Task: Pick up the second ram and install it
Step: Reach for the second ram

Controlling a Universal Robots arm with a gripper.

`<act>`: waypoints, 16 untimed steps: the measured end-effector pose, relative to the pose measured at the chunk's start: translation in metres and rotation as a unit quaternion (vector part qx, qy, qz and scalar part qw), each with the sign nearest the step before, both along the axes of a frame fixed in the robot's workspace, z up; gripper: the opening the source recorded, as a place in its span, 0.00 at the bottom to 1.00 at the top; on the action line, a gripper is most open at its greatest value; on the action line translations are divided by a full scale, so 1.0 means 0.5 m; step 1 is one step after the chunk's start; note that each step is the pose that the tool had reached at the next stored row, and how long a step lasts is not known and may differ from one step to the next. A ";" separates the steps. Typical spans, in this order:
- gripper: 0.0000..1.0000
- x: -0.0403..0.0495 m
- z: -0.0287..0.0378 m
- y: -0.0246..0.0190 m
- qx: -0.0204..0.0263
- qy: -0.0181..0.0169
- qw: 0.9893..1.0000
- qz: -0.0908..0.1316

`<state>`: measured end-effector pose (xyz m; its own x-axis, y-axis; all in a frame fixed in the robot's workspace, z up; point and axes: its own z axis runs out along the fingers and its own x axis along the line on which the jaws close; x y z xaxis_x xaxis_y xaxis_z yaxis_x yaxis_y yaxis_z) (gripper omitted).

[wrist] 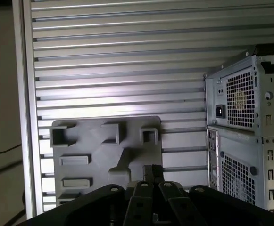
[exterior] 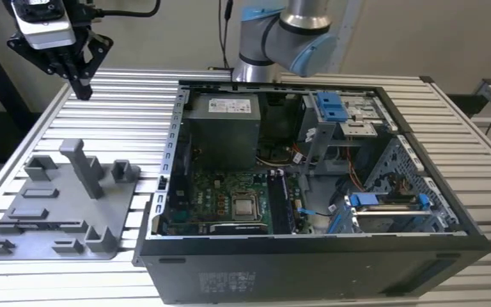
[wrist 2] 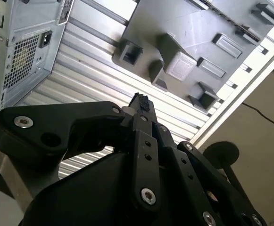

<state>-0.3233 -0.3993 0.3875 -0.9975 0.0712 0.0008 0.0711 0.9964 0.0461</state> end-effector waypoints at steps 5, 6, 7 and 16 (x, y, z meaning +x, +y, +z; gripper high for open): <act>0.11 -0.034 -0.001 0.0000 0.000 0.000 1.000 0.000; 0.11 -0.041 -0.001 0.0000 0.000 0.000 1.000 0.000; 0.11 -0.048 -0.001 0.0000 0.000 0.001 1.000 0.000; 0.11 -0.105 -0.004 0.0000 0.000 0.002 1.000 0.000</act>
<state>-0.3759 -0.3993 0.3854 -0.9975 0.0712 0.0044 0.0713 0.9964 0.0458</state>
